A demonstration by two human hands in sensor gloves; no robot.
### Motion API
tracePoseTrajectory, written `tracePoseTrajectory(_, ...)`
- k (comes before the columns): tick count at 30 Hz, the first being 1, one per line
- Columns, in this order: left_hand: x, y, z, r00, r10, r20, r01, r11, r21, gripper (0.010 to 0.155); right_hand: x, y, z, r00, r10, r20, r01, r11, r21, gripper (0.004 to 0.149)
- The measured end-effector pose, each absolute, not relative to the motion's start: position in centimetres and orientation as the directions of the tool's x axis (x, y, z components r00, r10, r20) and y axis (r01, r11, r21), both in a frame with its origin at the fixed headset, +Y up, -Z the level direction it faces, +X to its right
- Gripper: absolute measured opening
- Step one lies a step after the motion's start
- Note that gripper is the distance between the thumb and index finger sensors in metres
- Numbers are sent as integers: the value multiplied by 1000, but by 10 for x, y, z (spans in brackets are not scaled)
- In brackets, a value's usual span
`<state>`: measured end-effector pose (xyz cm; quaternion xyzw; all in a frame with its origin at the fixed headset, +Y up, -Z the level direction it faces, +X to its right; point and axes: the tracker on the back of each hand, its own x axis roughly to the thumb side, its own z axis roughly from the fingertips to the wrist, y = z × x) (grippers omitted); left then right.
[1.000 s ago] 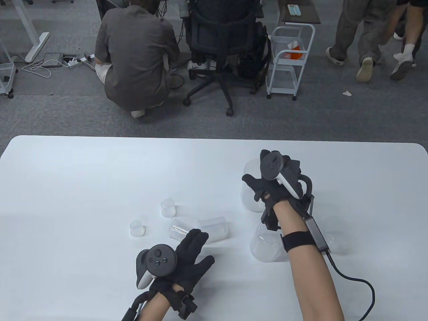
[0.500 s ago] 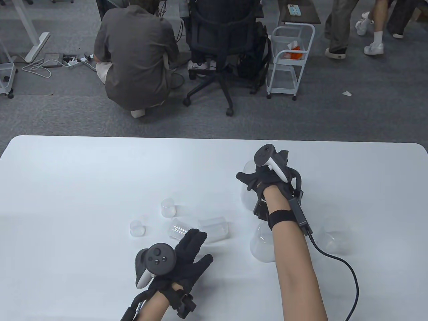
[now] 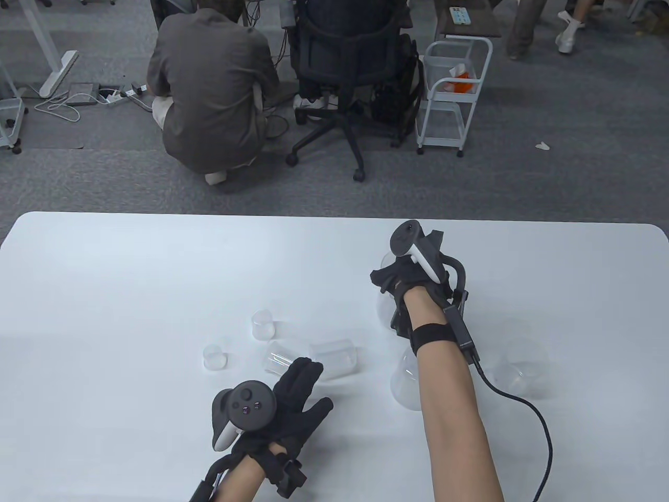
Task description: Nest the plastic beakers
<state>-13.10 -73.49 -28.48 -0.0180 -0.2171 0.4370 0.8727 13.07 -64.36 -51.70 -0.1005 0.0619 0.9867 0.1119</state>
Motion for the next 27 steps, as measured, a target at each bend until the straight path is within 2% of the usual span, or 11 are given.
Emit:
tracePoseTrajectory(7,-129,-735,-284,527,765,370,-746,625,-230,77,129,-587,-490,-968,235,-87,-236,-972,6,98)
tracePoseTrajectory(17,-126,-736,-282,528,762,374,-739,630,-240,77,116,-504,-409,-950,212,230,-232,-971,-63,97)
tracePoseTrajectory(23,-127,-737,-283,526,767,368,-743,625,-239,77,110,-483,-355,-898,208,388,-239,-970,-35,96)
tracePoseTrajectory(27,-127,-737,-282,529,766,365,-739,627,-245,77,109,-484,-325,-863,231,450,-249,-968,20,96)
